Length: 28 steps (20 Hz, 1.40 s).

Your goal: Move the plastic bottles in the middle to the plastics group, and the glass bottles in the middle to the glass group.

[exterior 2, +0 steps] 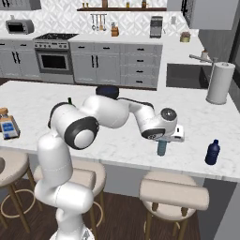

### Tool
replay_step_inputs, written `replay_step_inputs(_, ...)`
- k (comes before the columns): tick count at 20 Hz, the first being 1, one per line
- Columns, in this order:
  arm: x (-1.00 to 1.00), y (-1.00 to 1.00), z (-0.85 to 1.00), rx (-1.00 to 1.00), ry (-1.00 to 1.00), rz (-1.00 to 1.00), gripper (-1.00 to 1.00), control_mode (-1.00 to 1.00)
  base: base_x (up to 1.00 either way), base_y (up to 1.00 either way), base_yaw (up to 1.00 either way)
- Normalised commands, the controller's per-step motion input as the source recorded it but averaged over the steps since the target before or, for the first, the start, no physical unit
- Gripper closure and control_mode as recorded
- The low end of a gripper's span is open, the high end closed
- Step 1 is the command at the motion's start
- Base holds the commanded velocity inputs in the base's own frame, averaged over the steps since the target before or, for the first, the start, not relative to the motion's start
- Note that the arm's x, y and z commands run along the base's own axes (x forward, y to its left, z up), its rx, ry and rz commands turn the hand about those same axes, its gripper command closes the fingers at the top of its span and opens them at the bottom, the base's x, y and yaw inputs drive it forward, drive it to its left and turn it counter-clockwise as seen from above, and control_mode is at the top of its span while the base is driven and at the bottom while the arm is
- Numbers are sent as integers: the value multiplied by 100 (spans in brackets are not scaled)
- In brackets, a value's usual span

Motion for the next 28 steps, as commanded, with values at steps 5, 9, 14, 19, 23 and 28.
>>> replay_step_inputs(5, 13, 0, 1, 0, -1, 0, 100, -100, 0, 0, 0)
replay_step_inputs(9, 2, 0, 0, 0, 0, 0, -100, -100, 0, 0, 0)
replay_step_inputs(14, 0, 0, 5, -2, -2, 0, -100, -100, 0, 0, 0)
replay_step_inputs(19, 0, 5, 34, -4, 0, 0, -100, -100, 0, 0, 0)
replay_step_inputs(23, 0, 14, 50, -3, 0, 0, -100, -100, 0, 0, 0)
replay_step_inputs(28, -5, 51, 45, -1, 0, 0, -100, -100, 0, 0, 0)
